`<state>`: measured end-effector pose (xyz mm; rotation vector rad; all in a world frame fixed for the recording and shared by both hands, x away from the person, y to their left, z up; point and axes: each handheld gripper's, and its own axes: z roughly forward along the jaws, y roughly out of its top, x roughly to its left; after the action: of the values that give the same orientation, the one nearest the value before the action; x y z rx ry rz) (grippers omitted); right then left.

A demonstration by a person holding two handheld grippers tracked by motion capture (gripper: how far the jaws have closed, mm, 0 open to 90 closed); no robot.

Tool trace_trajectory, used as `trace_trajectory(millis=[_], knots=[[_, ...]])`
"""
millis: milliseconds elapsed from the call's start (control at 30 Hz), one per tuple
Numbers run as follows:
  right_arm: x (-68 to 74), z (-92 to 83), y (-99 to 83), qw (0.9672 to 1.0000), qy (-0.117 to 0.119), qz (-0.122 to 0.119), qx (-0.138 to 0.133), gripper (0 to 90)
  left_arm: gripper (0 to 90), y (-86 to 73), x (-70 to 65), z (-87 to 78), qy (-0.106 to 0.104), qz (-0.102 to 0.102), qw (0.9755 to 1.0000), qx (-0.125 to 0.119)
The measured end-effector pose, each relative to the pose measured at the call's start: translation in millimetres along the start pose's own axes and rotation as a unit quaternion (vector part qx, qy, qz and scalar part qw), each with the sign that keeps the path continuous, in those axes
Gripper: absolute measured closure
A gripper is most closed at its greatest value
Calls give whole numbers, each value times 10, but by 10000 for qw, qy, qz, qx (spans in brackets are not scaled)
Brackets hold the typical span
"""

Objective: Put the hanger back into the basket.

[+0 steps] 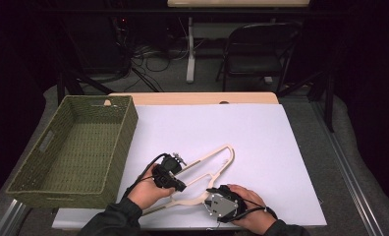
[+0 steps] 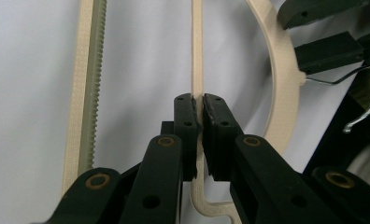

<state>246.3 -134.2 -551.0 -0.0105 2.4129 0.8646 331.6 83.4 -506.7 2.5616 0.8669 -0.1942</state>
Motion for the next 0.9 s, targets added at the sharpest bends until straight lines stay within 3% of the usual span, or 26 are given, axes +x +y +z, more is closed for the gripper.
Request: trace_trajectory(millis=[233, 300, 367, 500, 533, 633, 667, 700, 800, 900], knots=[[-23, 17, 2, 9999, 104, -34, -122, 633, 846, 13, 5, 52, 62, 35, 10000, 66], [-33, 0, 16, 9998, 101, -178, -48, 642, 845, 15, 17, 59, 47, 39, 9999, 88], [-24, -2, 21, 9999, 123, -72, 14, 644, 845, 10, 29, 75, 24, 25, 9999, 99], [-49, 3, 34, 9996, 227, -149, 27, 649, 842, -16, 52, 126, -3, 2, 10000, 93], [-70, 2, 40, 9992, 251, -295, 48, 649, 840, -24, 57, 134, -24, -25, 10000, 70], [-64, 1, 41, 9993, 264, -244, 84, 650, 829, -46, 76, 146, -61, -73, 10000, -16], [-59, 9, 40, 9995, 167, -264, 22, 650, 796, -53, 85, 142, -67, -76, 9999, -18], [-64, -12, 50, 9993, 174, -278, 152, 651, 786, -62, 88, 138, -30, -85, 10000, -40], [-65, 8, 46, 9996, 222, -185, -5, 651, 703, -105, 77, 89, 87, -44, 9999, -129], [-63, -6, 59, 9995, 167, -227, 148, 650, 599, -185, 11, -16, 270, 99, 9990, -347]])
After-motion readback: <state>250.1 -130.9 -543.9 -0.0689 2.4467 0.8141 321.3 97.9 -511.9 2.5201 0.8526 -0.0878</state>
